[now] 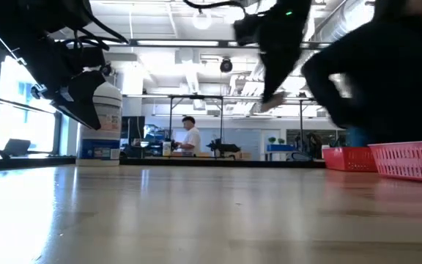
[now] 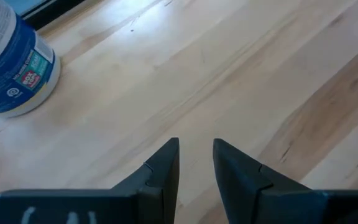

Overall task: Pick & Place First Aid Supplies
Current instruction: Put the towelette pack into the bottom basket

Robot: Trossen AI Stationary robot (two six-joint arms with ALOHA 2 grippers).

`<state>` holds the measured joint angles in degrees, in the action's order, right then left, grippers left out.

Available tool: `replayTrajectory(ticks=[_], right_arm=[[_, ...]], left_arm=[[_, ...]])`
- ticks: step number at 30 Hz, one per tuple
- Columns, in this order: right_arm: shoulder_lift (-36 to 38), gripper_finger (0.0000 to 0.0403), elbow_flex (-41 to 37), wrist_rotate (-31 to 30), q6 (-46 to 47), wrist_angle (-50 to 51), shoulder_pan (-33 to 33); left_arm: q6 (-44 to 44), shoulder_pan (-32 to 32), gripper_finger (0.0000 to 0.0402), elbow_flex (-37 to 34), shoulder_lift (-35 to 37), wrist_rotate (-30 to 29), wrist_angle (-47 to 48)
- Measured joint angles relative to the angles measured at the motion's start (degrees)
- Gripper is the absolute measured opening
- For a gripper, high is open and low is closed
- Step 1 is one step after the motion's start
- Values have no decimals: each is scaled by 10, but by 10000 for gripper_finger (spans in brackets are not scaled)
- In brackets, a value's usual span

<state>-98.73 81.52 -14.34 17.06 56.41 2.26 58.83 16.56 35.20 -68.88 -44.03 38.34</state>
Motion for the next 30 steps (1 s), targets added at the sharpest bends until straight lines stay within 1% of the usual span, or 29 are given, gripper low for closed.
replayTrajectory(ticks=[3,5,8,10,14,19,21,22,26,30], right_arm=[[43,1,-11,-58,71,70,26],[83,1,-44,-75,118,85,44],[153,0,-130,-59,205,83,61],[206,0,-197,-49,267,85,70],[297,0,-315,-5,395,86,75],[375,0,-411,10,501,86,75],[393,0,-440,11,524,85,74],[397,0,-446,8,520,77,71],[398,10,-460,25,472,47,64],[392,35,-470,34,455,56,54]], left_arm=[[0,0,96,0,0,0,-10],[-2,0,96,0,0,0,-15],[-3,0,96,0,0,-5,-22],[-3,0,96,0,0,-18,-33],[-12,0,96,0,0,-47,-62],[-22,0,96,0,0,-71,-99],[-22,0,96,0,0,-77,-107],[-22,0,96,0,0,-79,-108],[-22,-1,96,0,0,-82,-109],[-22,-1,96,0,0,-82,-108]])
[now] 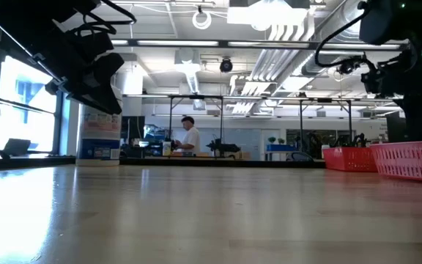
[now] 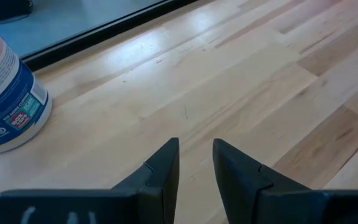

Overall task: Pick & Place First Aid Supplies
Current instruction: Put the towelette pack into the bottom basket, then adjust the ointment pack in the top basket

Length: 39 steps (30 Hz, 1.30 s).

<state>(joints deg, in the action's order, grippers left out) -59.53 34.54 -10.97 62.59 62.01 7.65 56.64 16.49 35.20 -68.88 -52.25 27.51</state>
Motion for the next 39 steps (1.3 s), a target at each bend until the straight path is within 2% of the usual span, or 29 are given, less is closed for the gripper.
replayTrajectory(ticks=[4,7,10,12,17,21,24,26,30,32,39], right_arm=[[-1,67,2,0,-30,7,-21],[-1,85,36,-1,-60,35,-45],[-1,92,99,-62,-97,69,-85],[-1,93,144,-93,-156,84,-134],[-37,93,222,-95,-383,101,-313],[-118,94,262,-91,-529,104,-435],[-195,94,285,-81,-608,102,-495],[-249,94,295,-91,-658,97,-519],[-335,94,300,-158,-735,92,-548],[-365,94,300,-161,-759,90,-556],[-411,96,300,-168,-802,60,-582]], left_arm=[[-9,0,96,0,0,0,-1],[-11,0,96,0,0,4,0],[-14,0,96,0,0,5,0],[-20,0,96,0,0,5,0],[-28,0,96,0,0,6,-5],[-28,0,96,0,0,11,-5],[-28,0,96,0,0,19,-5],[-28,0,96,0,0,20,-5],[-28,0,96,0,0,32,-5],[-32,0,96,0,0,40,-4],[-39,0,96,0,0,41,-4]])
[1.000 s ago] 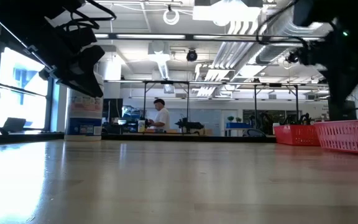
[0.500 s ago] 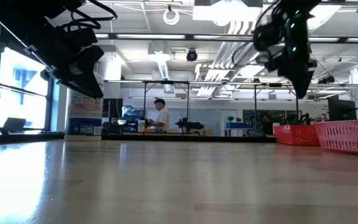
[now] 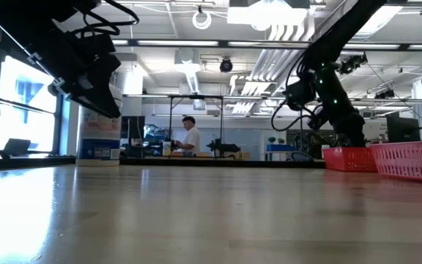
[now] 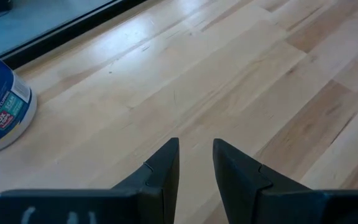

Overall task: Pick & Place First Aid Supplies
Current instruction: Adjust the ointment pack in the top basket

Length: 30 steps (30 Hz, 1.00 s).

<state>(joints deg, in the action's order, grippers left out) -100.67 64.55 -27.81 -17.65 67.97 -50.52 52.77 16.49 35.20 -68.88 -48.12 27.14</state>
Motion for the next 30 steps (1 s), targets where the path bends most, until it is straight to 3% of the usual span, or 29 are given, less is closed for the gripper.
replayTrajectory(ticks=[5,10,21,25,30], right_arm=[[-3,105,0,-37,-44,-40,-35],[-3,101,-1,28,-118,-78,-59],[-47,30,-1,6,-146,-87,-65],[-73,22,-1,-20,-145,-86,-60],[-85,23,-1,4,-146,-95,-64]], left_arm=[[0,0,96,0,0,0,0],[0,0,96,0,0,-1,1],[0,0,96,0,0,0,1],[0,0,96,0,0,8,0],[0,0,96,0,0,12,2]])
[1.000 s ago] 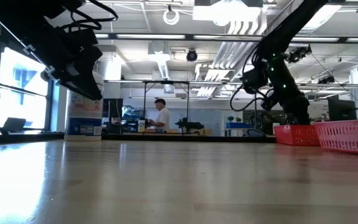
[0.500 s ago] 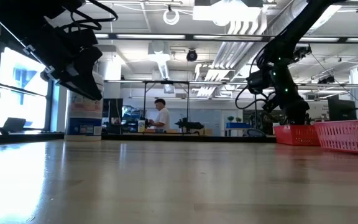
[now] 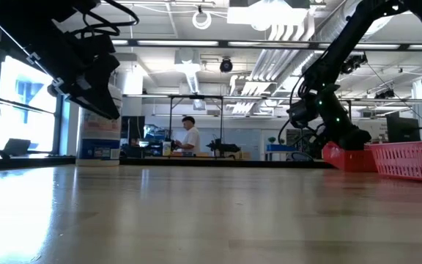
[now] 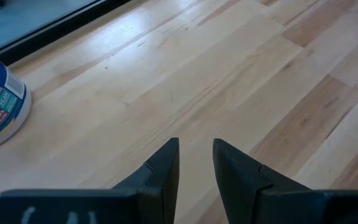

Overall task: Pick & Place First Aid Supplies
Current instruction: Adjust the ointment pack in the top basket

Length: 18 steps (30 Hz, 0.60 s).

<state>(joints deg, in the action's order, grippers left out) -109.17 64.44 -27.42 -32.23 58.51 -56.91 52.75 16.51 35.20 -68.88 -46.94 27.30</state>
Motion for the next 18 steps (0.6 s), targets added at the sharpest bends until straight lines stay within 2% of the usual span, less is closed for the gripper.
replayTrajectory(ticks=[6,12,18], right_arm=[[0,45,0,16,-6,-14,-2],[0,66,1,70,-19,-31,-9],[4,72,1,19,9,6,1]], left_arm=[[0,0,96,0,0,0,0],[0,0,96,0,0,0,0],[0,0,96,0,0,19,-2]])
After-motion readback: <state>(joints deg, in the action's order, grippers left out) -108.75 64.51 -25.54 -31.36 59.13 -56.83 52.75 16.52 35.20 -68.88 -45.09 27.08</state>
